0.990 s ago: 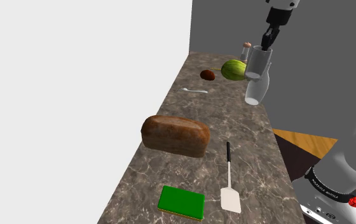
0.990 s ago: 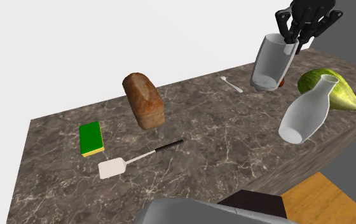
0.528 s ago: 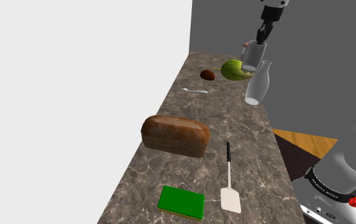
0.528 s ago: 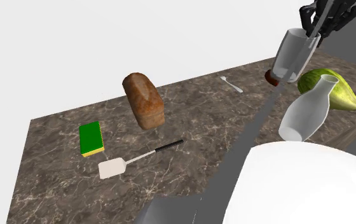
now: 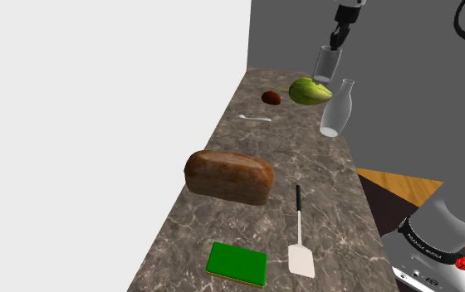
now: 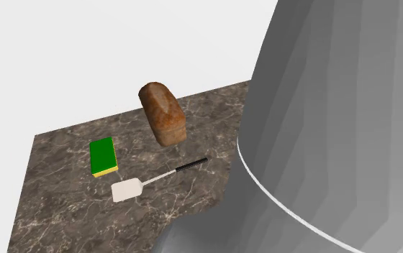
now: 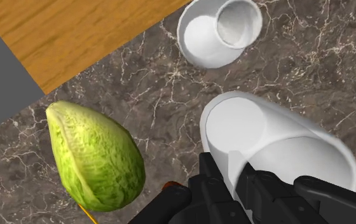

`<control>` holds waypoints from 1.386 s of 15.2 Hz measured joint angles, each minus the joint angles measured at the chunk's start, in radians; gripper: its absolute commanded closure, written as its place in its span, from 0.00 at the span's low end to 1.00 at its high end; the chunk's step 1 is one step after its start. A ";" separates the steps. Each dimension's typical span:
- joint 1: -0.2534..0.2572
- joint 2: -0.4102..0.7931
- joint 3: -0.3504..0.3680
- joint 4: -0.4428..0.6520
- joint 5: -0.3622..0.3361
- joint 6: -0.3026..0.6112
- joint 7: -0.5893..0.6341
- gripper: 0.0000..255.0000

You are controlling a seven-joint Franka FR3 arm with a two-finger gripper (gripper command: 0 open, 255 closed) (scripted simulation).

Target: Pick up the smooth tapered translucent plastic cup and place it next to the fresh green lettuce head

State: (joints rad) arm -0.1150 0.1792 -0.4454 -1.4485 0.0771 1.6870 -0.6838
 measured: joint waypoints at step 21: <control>-0.023 0.096 -0.001 -0.140 0.049 0.225 -0.049 1.00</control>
State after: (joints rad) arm -0.1383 0.2750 -0.4465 -1.5881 0.1258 1.9118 -0.7324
